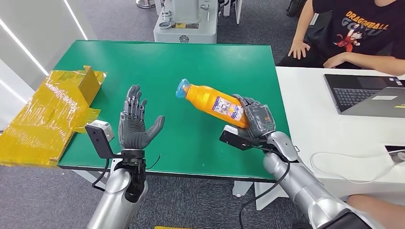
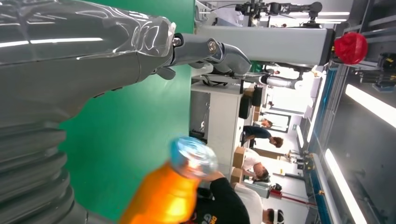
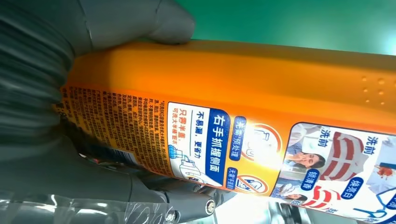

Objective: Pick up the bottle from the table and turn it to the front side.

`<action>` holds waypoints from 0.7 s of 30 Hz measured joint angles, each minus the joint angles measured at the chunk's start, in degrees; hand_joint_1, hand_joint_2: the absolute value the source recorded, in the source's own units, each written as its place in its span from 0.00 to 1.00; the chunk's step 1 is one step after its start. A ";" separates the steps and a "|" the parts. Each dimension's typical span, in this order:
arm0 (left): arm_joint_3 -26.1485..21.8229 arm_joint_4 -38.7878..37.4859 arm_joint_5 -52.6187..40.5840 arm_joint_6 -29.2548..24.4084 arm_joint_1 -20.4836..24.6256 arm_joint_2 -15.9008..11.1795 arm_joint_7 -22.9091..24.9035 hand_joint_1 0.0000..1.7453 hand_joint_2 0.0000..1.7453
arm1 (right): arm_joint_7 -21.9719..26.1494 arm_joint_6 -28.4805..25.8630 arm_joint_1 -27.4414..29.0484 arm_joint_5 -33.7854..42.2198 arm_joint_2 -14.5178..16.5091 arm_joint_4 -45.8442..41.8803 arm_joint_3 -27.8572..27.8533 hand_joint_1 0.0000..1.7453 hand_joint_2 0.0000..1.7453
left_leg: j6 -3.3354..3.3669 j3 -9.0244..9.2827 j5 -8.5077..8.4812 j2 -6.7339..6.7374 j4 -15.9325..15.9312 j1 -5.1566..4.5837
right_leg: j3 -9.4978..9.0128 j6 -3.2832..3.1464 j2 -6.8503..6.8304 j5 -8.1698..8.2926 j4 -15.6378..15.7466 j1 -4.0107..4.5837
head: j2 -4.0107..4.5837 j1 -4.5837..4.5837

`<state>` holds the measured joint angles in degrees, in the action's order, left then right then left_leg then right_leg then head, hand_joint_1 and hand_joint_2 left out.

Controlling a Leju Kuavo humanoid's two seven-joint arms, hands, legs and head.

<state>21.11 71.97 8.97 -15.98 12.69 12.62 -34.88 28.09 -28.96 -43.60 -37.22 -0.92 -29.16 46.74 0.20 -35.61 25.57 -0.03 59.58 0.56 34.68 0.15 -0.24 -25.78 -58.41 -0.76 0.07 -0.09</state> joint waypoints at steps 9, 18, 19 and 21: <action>0.00 0.01 -0.29 -0.12 -0.24 0.19 -0.02 0.00 1.00 | 5.06 -4.95 4.34 2.61 1.33 -6.14 -5.84 1.00 1.00 | 0.00 -0.01 0.00 0.00 0.01 -0.01 | 0.00 0.00 0.00 0.00 0.00 -0.01 | 0.00 0.00; 0.00 0.44 -2.66 -1.41 1.09 -0.41 1.60 0.00 1.00 | 7.09 -4.92 12.20 11.13 3.26 -20.77 -9.81 1.00 1.00 | -0.01 -0.03 0.00 0.00 -0.02 0.01 | 0.07 -0.01 -0.01 -0.02 0.00 0.01 | 0.00 0.00; 0.00 0.42 -3.26 -1.34 1.60 -0.56 2.30 0.00 1.00 | 7.62 -5.10 13.31 12.08 3.42 -22.46 -10.07 1.00 1.00 | -0.01 -0.04 0.00 -0.01 -0.02 0.01 | 0.07 -0.01 -0.02 -0.02 0.00 0.01 | 0.00 0.00; 0.00 0.31 -4.48 -0.86 2.87 -0.91 3.84 0.00 1.00 | 8.80 -5.49 15.57 14.04 3.85 -25.86 -10.70 1.00 1.00 | -0.01 -0.05 0.00 -0.01 -0.02 0.01 | 0.07 -0.01 -0.02 -0.01 -0.01 0.01 | 0.00 -0.01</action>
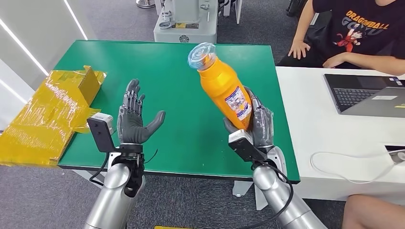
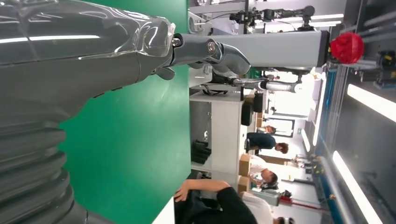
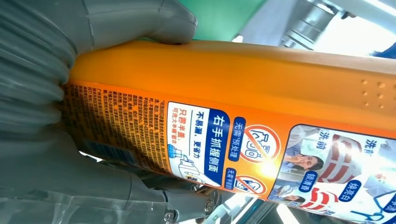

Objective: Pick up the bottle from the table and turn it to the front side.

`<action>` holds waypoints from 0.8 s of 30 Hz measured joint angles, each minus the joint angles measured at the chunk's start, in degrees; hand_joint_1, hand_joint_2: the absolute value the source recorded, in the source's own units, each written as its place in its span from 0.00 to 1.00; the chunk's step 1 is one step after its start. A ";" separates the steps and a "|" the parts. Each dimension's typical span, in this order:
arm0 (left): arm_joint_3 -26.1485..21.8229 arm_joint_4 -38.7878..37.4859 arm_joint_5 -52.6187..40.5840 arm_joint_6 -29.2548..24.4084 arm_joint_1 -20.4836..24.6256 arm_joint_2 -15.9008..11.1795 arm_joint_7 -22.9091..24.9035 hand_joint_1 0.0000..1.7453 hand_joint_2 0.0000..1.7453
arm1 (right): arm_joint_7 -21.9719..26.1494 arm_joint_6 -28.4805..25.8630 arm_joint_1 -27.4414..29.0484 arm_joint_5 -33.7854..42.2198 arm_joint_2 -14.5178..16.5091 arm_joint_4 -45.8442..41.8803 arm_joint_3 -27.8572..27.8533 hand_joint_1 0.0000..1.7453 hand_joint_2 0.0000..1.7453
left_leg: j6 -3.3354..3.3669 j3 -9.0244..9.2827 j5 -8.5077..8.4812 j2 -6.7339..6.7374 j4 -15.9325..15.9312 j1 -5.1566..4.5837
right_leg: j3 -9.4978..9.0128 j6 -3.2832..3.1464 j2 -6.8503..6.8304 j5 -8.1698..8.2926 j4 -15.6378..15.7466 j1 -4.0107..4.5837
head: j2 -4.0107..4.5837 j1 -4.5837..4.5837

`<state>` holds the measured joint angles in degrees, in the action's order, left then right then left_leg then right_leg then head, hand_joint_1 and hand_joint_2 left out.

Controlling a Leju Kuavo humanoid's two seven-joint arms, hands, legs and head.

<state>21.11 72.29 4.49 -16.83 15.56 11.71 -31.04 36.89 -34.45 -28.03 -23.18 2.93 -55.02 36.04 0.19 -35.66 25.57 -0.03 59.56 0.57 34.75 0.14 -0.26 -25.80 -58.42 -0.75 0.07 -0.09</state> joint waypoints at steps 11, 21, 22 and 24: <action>0.04 -1.93 -2.39 5.86 5.73 -1.33 3.57 0.00 1.00 | -0.68 8.80 5.47 8.11 1.42 -10.79 -3.24 1.00 1.00 | 0.00 0.00 0.00 0.03 0.01 -0.01 | 0.00 0.00 0.03 0.01 0.01 -0.01 | 0.00 0.01; 1.19 -2.09 -5.63 9.77 8.27 -3.36 6.88 0.00 1.00 | -1.78 27.65 2.75 14.35 1.44 -4.52 -6.35 1.00 1.00 | -0.02 -0.02 -0.02 0.01 0.01 -0.01 | 0.01 -0.01 0.02 0.02 -0.01 -0.01 | 0.00 0.01; 1.32 -2.13 -5.67 9.95 8.46 -3.56 6.95 0.00 1.00 | -1.73 28.03 2.49 14.38 1.45 -3.96 -6.52 1.00 1.00 | -0.02 -0.02 -0.02 0.01 0.01 -0.01 | 0.01 -0.01 0.02 0.02 -0.01 -0.01 | 0.00 0.01; 1.49 -2.22 -5.69 10.22 8.70 -3.79 6.97 0.00 1.00 | -1.64 28.62 2.21 14.38 1.48 -3.27 -6.78 1.00 1.00 | -0.02 -0.02 -0.02 0.01 0.01 -0.01 | 0.01 -0.01 0.01 0.02 -0.01 -0.01 | 0.00 0.01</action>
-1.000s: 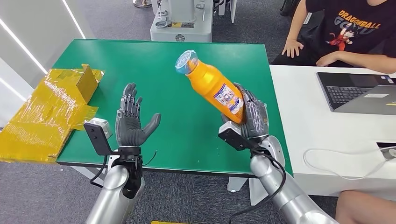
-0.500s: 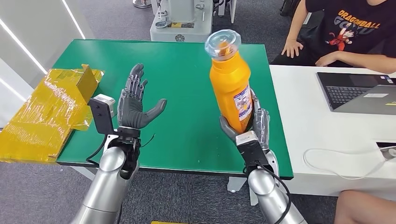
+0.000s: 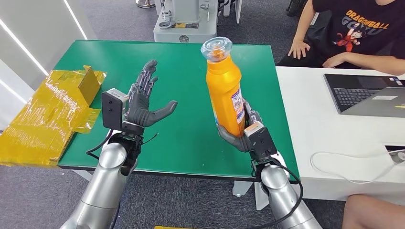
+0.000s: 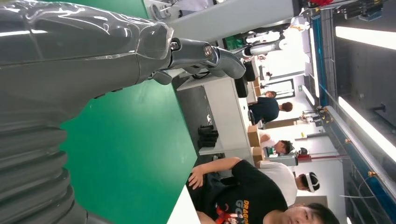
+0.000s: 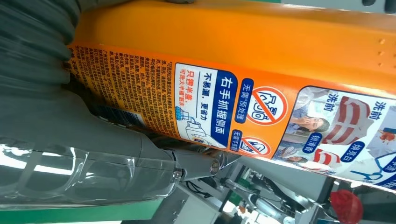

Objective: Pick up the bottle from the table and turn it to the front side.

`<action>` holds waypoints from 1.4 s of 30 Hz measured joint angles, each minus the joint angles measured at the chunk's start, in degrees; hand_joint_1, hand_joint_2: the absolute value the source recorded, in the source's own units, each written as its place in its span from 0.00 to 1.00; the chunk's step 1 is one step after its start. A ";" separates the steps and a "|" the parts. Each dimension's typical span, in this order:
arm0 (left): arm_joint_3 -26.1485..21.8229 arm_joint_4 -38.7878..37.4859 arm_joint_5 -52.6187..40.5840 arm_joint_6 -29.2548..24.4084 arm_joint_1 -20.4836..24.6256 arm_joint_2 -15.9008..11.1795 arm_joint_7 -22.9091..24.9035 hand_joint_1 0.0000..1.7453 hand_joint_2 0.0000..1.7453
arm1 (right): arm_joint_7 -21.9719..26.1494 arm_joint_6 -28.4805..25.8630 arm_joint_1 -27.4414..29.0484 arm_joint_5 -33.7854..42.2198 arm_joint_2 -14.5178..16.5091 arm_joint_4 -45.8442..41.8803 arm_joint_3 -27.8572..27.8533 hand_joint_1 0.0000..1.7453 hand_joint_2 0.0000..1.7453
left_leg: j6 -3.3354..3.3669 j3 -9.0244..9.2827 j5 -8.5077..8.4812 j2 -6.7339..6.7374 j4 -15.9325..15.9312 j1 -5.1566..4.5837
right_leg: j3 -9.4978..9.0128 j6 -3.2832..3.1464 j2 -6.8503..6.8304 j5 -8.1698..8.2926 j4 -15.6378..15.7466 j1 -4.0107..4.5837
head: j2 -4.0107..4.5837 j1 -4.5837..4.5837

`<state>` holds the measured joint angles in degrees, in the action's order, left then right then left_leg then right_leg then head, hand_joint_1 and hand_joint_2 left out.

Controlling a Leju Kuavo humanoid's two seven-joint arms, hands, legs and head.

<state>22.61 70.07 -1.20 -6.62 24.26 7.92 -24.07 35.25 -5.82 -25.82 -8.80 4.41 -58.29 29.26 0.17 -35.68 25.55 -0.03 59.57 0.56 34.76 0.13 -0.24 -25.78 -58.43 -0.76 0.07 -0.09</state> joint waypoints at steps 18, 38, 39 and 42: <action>3.90 -1.54 2.02 6.60 2.30 -3.10 4.01 0.00 1.00 | 0.41 6.79 -2.37 -4.96 0.09 7.49 -0.56 1.00 1.00 | 0.00 -0.01 0.00 0.02 0.01 0.00 | 0.04 0.00 0.02 0.00 0.01 0.00 | 0.00 0.00; 11.10 -22.66 30.00 29.93 15.18 -0.89 22.93 0.00 1.00 | 1.72 -0.42 -3.91 -14.80 -0.94 9.22 -0.19 1.00 1.00 | -0.01 -0.04 0.00 0.03 0.04 0.00 | 0.09 -0.03 0.05 0.03 0.00 0.00 | 0.00 0.01; 11.36 -23.18 30.26 28.99 15.51 -0.61 22.84 0.00 1.00 | 1.74 -0.65 -3.91 -14.99 -1.01 9.26 -0.19 1.00 1.00 | -0.01 -0.04 0.00 0.03 0.04 0.00 | 0.09 -0.03 0.05 0.03 0.00 0.00 | 0.00 0.00; 11.81 -24.62 30.91 25.33 16.38 0.57 21.74 0.00 1.00 | 1.86 -0.94 -3.98 -15.22 -1.13 9.60 -0.19 1.00 1.00 | -0.01 -0.06 -0.01 0.02 0.03 0.00 | 0.09 -0.03 0.03 0.03 0.00 0.00 | 0.00 0.00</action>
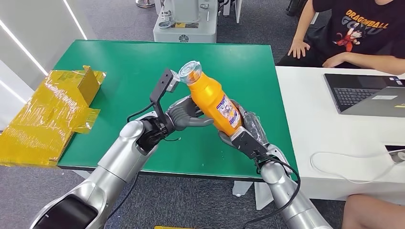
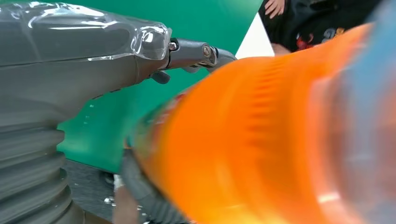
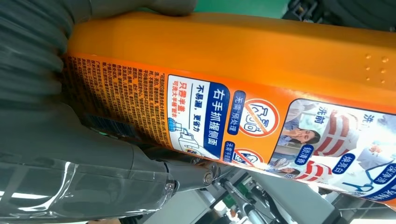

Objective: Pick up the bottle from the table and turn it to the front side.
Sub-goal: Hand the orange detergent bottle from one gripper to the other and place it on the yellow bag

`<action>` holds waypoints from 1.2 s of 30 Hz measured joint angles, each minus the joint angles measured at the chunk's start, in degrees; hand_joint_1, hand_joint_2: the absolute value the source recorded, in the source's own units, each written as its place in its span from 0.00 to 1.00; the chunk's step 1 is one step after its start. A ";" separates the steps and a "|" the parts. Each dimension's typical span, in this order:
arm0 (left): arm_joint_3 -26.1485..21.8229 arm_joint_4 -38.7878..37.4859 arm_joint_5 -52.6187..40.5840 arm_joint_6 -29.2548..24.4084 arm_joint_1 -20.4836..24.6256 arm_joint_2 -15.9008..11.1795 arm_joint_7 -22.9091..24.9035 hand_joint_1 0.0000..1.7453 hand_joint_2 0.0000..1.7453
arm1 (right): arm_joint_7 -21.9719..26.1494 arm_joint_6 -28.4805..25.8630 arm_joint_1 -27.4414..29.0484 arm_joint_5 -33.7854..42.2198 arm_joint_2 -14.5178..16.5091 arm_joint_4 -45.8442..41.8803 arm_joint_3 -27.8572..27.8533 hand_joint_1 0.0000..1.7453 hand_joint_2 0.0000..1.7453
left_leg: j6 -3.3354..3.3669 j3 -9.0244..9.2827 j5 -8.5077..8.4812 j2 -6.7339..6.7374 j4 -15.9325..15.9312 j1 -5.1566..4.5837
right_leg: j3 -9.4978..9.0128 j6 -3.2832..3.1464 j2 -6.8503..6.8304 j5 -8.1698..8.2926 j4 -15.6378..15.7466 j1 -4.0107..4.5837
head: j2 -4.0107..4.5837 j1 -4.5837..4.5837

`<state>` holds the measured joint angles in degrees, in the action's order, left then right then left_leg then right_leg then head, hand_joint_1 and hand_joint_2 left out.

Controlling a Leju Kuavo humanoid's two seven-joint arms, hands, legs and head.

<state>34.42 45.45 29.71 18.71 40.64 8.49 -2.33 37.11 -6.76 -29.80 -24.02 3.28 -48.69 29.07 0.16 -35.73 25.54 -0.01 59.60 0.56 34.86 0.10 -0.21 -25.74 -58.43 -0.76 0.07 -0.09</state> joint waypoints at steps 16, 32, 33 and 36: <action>0.25 -0.60 -1.10 -23.78 -1.51 5.29 -14.82 0.00 1.00 | 0.90 0.38 -2.02 1.00 -0.05 2.83 0.03 1.00 1.00 | 0.00 -0.05 0.00 -0.01 0.00 0.00 | 0.01 0.00 -0.01 0.00 0.00 0.00 | 0.00 0.00; 0.28 4.31 -2.30 -23.62 -2.61 5.35 -15.32 0.00 1.00 | 0.97 0.88 -3.79 2.99 -0.05 4.87 1.24 1.00 1.00 | 0.00 -0.06 0.00 -0.02 0.00 0.00 | 0.02 0.00 -0.03 0.00 0.00 0.00 | 0.00 0.00; 0.31 4.80 -2.57 -22.68 -2.61 5.33 -15.57 0.00 1.00 | 0.98 0.99 -3.80 3.02 -0.07 4.99 1.28 1.00 1.00 | 0.00 -0.06 0.00 -0.02 0.00 0.00 | 0.02 0.00 -0.03 0.00 0.00 0.00 | 0.00 0.00; 0.41 6.98 -3.95 -19.22 -2.62 5.15 -16.47 0.00 1.00 | 1.09 1.73 -4.16 3.22 -0.11 5.15 1.37 1.00 1.00 | 0.00 -0.07 0.00 -0.01 0.00 0.00 | 0.03 0.00 -0.02 0.00 -0.01 0.00 | 0.00 -0.01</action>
<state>34.83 52.43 25.76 -0.51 38.01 13.64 -18.80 38.19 -5.03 -33.96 -20.80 3.17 -43.53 30.44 0.16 -35.80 25.54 -0.02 59.60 0.55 34.89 0.10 -0.23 -25.74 -58.44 -0.76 0.07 -0.09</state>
